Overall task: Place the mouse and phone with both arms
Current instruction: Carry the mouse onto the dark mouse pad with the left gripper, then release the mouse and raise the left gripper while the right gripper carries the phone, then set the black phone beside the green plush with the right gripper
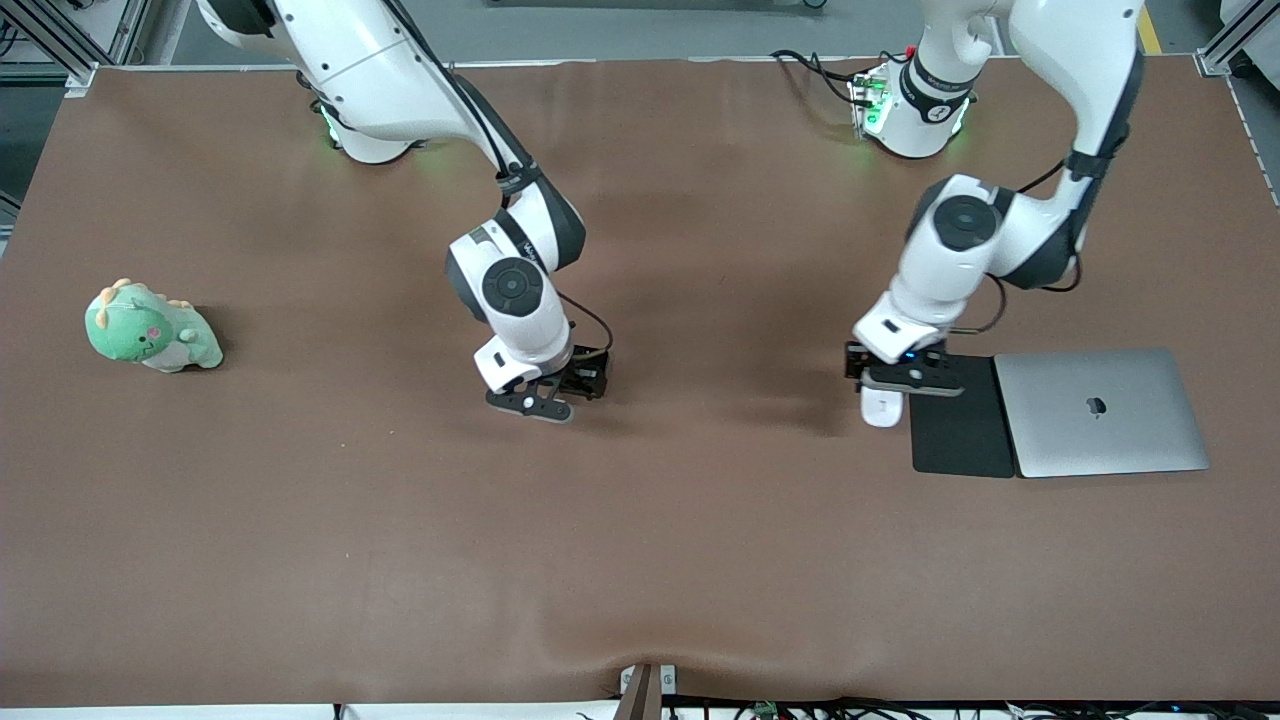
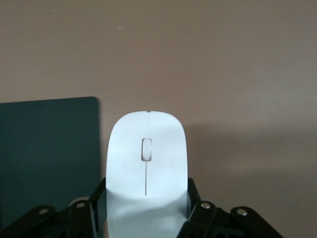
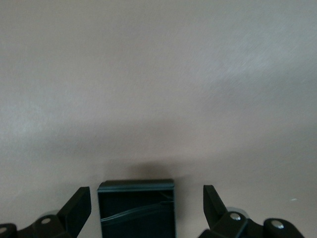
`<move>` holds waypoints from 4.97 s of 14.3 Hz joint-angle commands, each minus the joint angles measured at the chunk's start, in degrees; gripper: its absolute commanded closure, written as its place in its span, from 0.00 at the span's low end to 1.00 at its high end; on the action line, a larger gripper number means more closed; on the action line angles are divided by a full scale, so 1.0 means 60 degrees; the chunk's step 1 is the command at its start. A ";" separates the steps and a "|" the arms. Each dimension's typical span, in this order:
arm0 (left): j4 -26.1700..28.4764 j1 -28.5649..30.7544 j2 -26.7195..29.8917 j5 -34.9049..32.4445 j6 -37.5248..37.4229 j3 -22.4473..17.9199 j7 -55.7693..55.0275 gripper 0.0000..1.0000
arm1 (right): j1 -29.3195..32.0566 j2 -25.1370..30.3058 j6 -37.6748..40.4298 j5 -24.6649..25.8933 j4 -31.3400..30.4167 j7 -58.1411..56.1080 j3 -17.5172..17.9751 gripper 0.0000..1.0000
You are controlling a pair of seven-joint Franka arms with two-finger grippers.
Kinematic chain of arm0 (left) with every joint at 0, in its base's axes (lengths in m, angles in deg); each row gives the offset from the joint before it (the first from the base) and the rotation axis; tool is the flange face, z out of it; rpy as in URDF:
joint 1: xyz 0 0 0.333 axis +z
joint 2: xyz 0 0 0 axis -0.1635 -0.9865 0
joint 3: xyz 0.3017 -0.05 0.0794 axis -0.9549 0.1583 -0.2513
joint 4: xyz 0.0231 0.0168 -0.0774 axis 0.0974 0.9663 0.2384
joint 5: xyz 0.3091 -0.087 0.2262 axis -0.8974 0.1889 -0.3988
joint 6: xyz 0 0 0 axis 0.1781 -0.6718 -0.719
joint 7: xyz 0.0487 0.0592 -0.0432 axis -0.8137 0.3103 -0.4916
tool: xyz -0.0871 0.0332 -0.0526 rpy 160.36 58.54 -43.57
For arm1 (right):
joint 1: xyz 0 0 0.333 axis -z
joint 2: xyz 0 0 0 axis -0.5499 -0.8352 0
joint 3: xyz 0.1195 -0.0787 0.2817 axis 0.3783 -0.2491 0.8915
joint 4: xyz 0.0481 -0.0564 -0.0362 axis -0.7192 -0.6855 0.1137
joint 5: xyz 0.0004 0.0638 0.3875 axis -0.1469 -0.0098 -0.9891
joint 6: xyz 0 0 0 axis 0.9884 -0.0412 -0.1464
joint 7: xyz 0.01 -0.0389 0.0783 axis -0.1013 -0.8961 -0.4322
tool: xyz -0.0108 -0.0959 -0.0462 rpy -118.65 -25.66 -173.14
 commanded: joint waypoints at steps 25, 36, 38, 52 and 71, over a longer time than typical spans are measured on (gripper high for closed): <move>-0.0899 -0.0185 -0.1945 0.5524 0.0354 -0.2205 0.5382 0.00 | -0.0435 -0.0216 -0.0591 0.0029 -0.0421 0.0335 -0.0168 1.00; -0.3635 0.0150 -0.0364 0.3989 -0.4898 -0.2278 0.5351 0.00 | 0.3839 0.3093 0.5105 0.0014 0.0385 -0.4478 -0.0300 1.00; -0.4600 0.0327 0.0163 0.3344 -0.6698 -0.2235 0.5235 0.00 | 0.4733 0.3402 0.5706 0.0014 0.0341 -0.5607 -0.0300 1.00; -0.6131 0.0561 0.2698 0.1715 -1.1878 -0.0184 0.1954 0.00 | 0.7462 0.3989 0.2242 0.0014 -0.3962 -0.8469 -0.0300 1.00; -0.5850 0.2027 0.2905 0.1715 -1.1394 0.1399 0.1806 0.00 | 0.7843 0.2376 -0.0474 -0.0044 -0.4728 -0.9552 -0.0271 0.00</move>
